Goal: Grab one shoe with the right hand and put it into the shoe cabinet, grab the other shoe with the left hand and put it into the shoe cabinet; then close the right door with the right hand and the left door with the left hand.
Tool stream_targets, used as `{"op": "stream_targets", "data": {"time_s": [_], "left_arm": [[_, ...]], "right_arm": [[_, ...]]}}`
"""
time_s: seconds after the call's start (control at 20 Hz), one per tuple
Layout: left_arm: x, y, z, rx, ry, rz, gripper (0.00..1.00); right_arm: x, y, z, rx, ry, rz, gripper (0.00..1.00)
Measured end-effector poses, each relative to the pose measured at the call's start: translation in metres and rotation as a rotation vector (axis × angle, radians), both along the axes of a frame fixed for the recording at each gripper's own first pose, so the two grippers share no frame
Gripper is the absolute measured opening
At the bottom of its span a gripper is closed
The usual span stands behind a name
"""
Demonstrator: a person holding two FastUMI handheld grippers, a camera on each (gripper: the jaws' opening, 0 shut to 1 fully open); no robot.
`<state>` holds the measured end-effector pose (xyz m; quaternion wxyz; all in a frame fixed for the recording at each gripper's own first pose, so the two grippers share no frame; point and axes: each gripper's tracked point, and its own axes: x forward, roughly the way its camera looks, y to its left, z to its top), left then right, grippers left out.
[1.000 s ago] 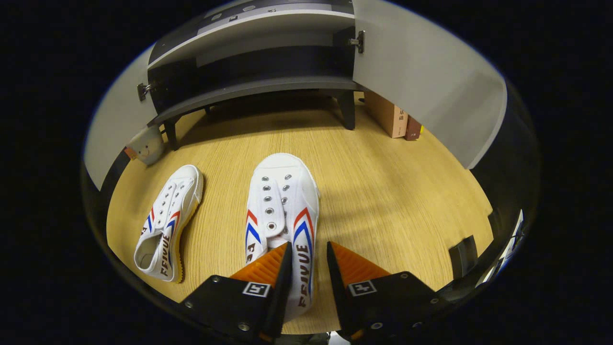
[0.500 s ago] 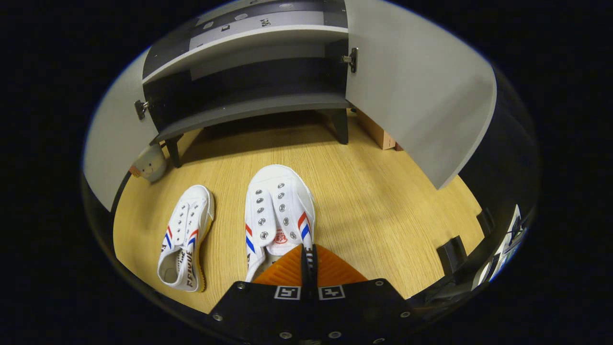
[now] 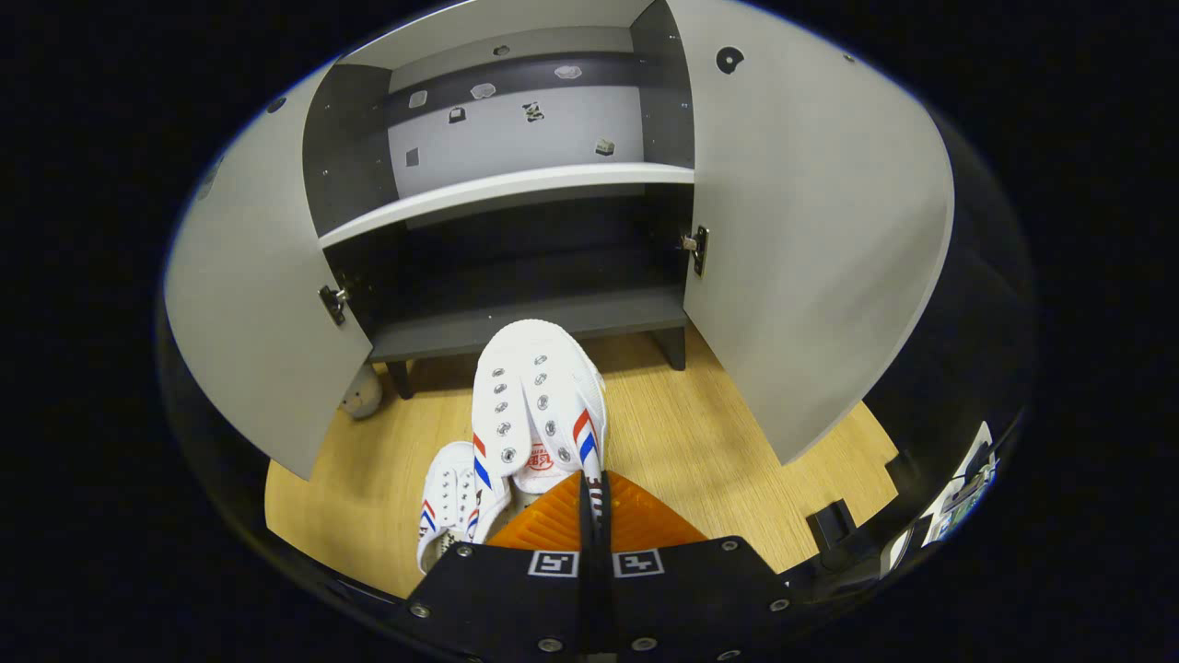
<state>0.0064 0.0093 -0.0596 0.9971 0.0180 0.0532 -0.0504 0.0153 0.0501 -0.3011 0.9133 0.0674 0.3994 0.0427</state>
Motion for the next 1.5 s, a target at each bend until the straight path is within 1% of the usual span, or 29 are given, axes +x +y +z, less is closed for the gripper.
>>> {"op": "stream_targets", "data": {"time_s": [0.05,0.1,0.15,0.2,0.3,0.5,0.55,0.7,0.8,0.85,0.9,0.95,1.0,1.15,1.2,1.3,1.35,1.5], "left_arm": [[0.000,0.001,0.000,0.001,-0.004,-0.001,0.94],[0.000,0.001,0.000,0.001,-0.005,-0.002,0.94],[0.001,0.002,-0.001,0.000,-0.004,-0.002,0.99],[0.000,0.003,-0.001,-0.004,-0.002,-0.003,0.94],[-0.001,0.002,-0.004,-0.011,0.005,-0.008,0.94],[-0.001,0.004,-0.004,-0.015,0.001,-0.012,0.94],[-0.001,0.005,-0.003,-0.016,-0.003,-0.012,0.94],[0.002,0.010,-0.001,-0.009,-0.012,-0.003,0.94],[0.003,0.013,-0.002,-0.011,-0.010,0.003,0.94],[0.004,0.015,-0.003,-0.009,-0.008,0.007,0.96],[0.006,0.017,-0.002,-0.004,-0.008,0.013,0.96],[0.007,0.020,-0.002,0.001,-0.009,0.019,0.94],[0.009,0.023,-0.002,0.004,-0.011,0.025,0.96],[0.010,0.031,0.002,0.009,-0.020,0.043,0.94],[0.012,0.034,0.003,0.013,-0.026,0.054,0.99],[0.011,0.039,0.002,0.020,-0.028,0.067,0.94],[0.011,0.044,0.001,0.025,-0.026,0.080,0.96],[0.013,0.058,0.000,0.037,-0.019,0.118,0.96]], "right_arm": [[0.007,0.002,0.021,0.009,-0.015,-0.001,0.00],[0.016,0.005,0.041,0.020,-0.034,-0.005,0.00],[0.023,0.008,0.060,0.035,-0.050,-0.008,0.00],[0.027,0.012,0.076,0.054,-0.068,-0.010,0.00],[0.040,0.015,0.107,0.080,-0.111,-0.011,0.00],[0.079,0.020,0.147,0.092,-0.176,-0.022,0.00],[0.082,0.018,0.158,0.100,-0.190,-0.028,0.00],[0.110,0.016,0.191,0.119,-0.233,-0.047,0.00],[0.136,0.018,0.207,0.109,-0.261,-0.049,0.00],[0.154,0.020,0.209,0.108,-0.268,-0.053,0.00],[0.170,0.022,0.213,0.106,-0.275,-0.054,0.00],[0.184,0.024,0.217,0.100,-0.284,-0.057,0.00],[0.201,0.024,0.219,0.091,-0.291,-0.061,0.00],[0.245,0.031,0.219,0.079,-0.284,-0.064,0.00],[0.262,0.034,0.216,0.080,-0.273,-0.066,0.00],[0.293,0.038,0.203,0.087,-0.242,-0.083,0.00],[0.307,0.038,0.194,0.082,-0.225,-0.094,0.00],[0.340,0.039,0.159,0.058,-0.167,-0.113,0.00]]}}
